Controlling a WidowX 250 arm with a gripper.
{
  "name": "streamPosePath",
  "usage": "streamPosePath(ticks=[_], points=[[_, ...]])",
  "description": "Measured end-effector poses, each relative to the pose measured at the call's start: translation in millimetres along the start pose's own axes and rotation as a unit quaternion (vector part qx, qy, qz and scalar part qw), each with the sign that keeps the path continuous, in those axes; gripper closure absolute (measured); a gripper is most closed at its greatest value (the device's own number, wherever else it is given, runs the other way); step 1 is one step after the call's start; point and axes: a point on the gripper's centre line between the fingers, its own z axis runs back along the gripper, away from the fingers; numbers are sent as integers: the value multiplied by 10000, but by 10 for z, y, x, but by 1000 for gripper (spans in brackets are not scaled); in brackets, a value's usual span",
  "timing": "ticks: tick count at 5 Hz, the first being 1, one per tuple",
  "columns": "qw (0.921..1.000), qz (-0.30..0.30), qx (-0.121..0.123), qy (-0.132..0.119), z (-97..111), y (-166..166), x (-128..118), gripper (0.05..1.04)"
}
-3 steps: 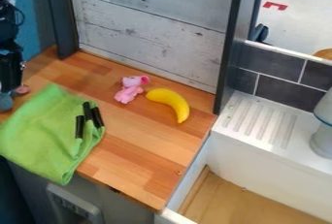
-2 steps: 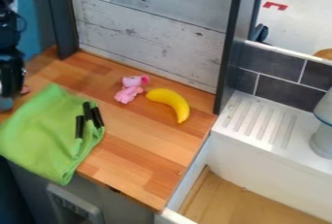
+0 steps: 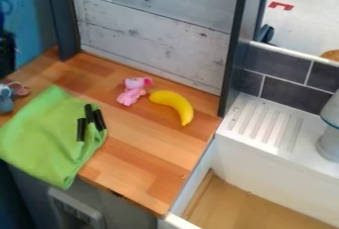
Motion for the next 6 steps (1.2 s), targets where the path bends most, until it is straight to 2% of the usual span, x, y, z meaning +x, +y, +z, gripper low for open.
streamPosePath(ticks=[1,2,3,4,5,6], points=[[9980,536,329,53,-236,63,81,83],[9962,491,603,389,-517,-91,9,83],[9970,388,585,313,-654,-215,-25,83],[9973,454,528,214,-658,-227,4,118],[9964,510,650,186,-585,-171,55,343],[9955,615,711,123,-511,-101,84,402]])
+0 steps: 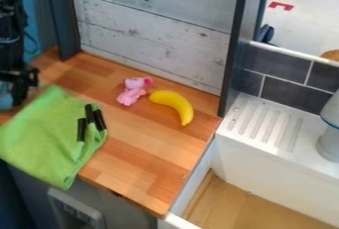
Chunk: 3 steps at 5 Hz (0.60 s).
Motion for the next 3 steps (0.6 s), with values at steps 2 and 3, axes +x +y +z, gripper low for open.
streamPosePath(ticks=[2,3], points=[[9971,-25,-231,-726,694,43,-129,412],[9932,-576,-555,-852,1010,-185,-462,412]])
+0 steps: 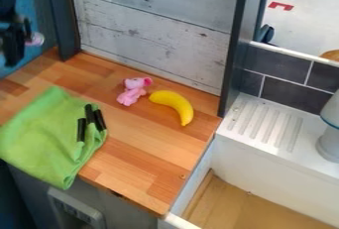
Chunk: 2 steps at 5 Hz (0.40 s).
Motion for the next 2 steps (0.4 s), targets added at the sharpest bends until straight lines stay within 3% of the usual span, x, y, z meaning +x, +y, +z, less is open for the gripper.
streamPosePath(ticks=[1,2], points=[[9974,-595,-417,-9,149,-278,-226,412],[9908,-1008,-874,219,118,-538,-312,412]])
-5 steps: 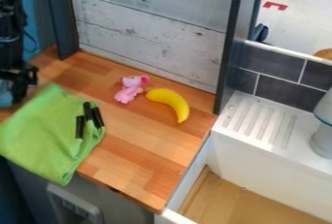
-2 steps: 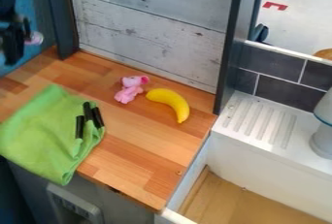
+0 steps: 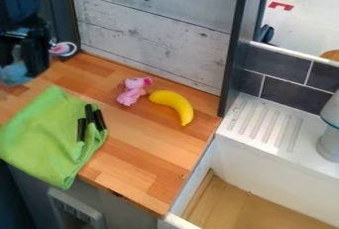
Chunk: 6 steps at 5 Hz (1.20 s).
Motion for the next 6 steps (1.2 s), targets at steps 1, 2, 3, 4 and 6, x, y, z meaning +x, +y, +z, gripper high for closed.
streamPosePath(ticks=[1,2,3,4,6], points=[[9984,-341,-154,423,-275,-155,77,412],[9993,-246,18,277,-325,-44,503,412],[9996,10,256,129,-378,105,823,412],[9986,176,472,163,-487,213,989,412],[9950,629,678,-370,-792,233,1334,412]])
